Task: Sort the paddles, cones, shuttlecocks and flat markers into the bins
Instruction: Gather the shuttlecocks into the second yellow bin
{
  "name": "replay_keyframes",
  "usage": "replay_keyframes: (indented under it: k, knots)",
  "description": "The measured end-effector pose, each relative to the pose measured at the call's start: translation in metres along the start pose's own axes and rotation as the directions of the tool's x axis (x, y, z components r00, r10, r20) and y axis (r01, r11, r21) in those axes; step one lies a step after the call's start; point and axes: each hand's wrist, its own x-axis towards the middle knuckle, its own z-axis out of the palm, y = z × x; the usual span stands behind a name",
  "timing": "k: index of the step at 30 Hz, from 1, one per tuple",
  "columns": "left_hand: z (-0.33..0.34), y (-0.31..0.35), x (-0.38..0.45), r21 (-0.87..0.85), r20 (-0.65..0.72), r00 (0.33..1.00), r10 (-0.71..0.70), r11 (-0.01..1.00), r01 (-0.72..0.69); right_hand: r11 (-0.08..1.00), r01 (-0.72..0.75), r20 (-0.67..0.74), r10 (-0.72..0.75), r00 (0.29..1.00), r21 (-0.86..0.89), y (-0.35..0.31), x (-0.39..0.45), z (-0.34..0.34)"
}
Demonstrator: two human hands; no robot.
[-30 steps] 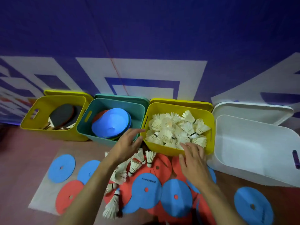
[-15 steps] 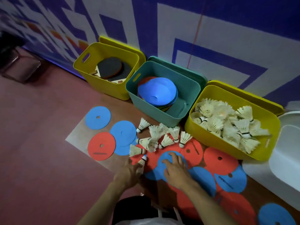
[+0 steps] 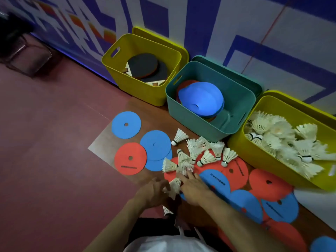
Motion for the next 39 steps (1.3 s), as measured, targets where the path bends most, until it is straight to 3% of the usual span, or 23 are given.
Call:
replay_keyframes:
  k: [4,8,11,14,16,17,19,21,22,27,33,39]
  knots:
    - [-0.001,0.006,-0.002,-0.047,0.136,0.991,0.017,0.999,-0.011,0.994,0.062,0.045,-0.058,0.997,-0.092,0.000,0.011,-0.001]
    - [0.002,0.015,0.006,-0.121,0.223,0.974,0.024,0.993,0.004,0.993,-0.032,0.104,0.044,0.994,-0.112,0.012,-0.004,-0.001]
    - [0.006,0.028,0.018,-0.062,0.327,0.943,0.065,0.997,-0.047,0.991,-0.134,0.056,0.135,0.989,-0.015,0.032,-0.032,0.010]
    - [0.022,0.036,0.031,-0.001,0.342,0.937,0.065,0.998,-0.069,0.960,-0.240,0.005,0.242,0.970,0.145,0.054,-0.071,0.016]
    - [0.037,0.039,0.042,-0.079,0.387,0.910,0.151,0.988,-0.131,0.925,-0.293,-0.043,0.312,0.949,0.244,0.068,-0.098,0.016]
    - [0.041,0.040,0.046,-0.097,0.371,0.915,0.160,0.986,-0.133,0.897,-0.316,-0.073,0.353,0.933,0.309,0.074,-0.113,0.015]
    - [0.035,0.048,0.054,-0.196,0.209,0.967,0.146,0.975,-0.105,0.833,-0.340,-0.146,0.438,0.887,0.436,0.087,-0.142,0.016]
    - [0.014,0.069,0.054,-0.159,0.243,0.961,0.134,0.983,-0.097,0.770,-0.350,-0.214,0.523,0.825,0.533,0.103,-0.170,0.017]
    - [0.009,0.079,0.057,-0.104,0.203,0.960,0.193,0.979,-0.175,0.738,-0.358,-0.246,0.571,0.783,0.572,0.111,-0.182,0.019]
    - [-0.020,0.145,0.086,-0.168,-0.008,0.946,0.325,0.932,-0.322,0.640,-0.326,-0.389,0.718,0.577,0.696,0.159,-0.228,0.022]
    - [-0.054,0.225,0.124,-0.213,-0.036,0.915,0.401,0.892,-0.399,0.600,-0.300,-0.431,0.769,0.472,0.742,0.211,-0.261,0.008]
    - [-0.095,0.278,0.164,-0.192,-0.025,0.900,0.436,0.881,-0.432,0.509,-0.378,-0.305,0.821,0.483,0.773,0.251,-0.255,0.005]
